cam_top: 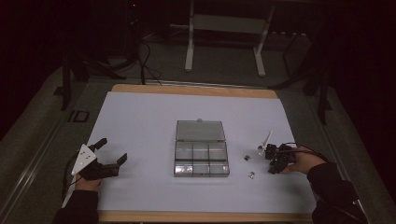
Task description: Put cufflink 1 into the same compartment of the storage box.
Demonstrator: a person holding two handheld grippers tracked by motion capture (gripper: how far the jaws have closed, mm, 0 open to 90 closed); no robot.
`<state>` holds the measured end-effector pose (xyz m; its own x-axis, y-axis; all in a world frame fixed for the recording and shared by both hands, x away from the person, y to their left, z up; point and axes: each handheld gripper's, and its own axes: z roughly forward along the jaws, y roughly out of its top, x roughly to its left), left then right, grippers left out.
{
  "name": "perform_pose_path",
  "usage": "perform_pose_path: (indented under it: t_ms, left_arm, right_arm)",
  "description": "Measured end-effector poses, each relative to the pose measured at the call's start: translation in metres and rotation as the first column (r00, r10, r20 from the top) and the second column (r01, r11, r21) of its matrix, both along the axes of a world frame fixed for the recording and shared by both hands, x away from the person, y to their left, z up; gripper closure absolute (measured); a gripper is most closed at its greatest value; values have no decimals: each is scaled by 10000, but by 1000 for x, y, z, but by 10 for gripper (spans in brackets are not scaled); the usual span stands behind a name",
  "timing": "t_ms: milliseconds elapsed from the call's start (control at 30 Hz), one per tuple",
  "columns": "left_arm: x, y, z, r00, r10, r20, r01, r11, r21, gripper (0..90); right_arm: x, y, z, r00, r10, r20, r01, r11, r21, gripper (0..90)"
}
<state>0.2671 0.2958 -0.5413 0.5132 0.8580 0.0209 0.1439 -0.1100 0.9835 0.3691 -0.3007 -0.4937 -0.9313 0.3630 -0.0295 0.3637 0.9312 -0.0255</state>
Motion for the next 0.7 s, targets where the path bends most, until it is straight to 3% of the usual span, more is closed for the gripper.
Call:
perform_pose_path:
  t_ms: [100,133,467,700]
  left_arm:
    - [0,0,0,10000,-1,-1,1,10000,-3,16]
    - [0,0,0,10000,0,0,0,10000,-2,16]
    - [0,0,0,10000,8,-13,-8,10000,-18,17]
    - [0,0,0,10000,12,-7,-12,10000,-15,17]
  right_arm:
    - [0,1,0,10000,0,-15,0,10000,-48,669]
    - [0,2,0,9998,112,-156,-112,9999,-26,725]
    - [-2,6,1,9981,543,-292,-552,9980,-313,733]
    - [-5,13,12,9940,1068,-215,-1074,9939,-253,734]
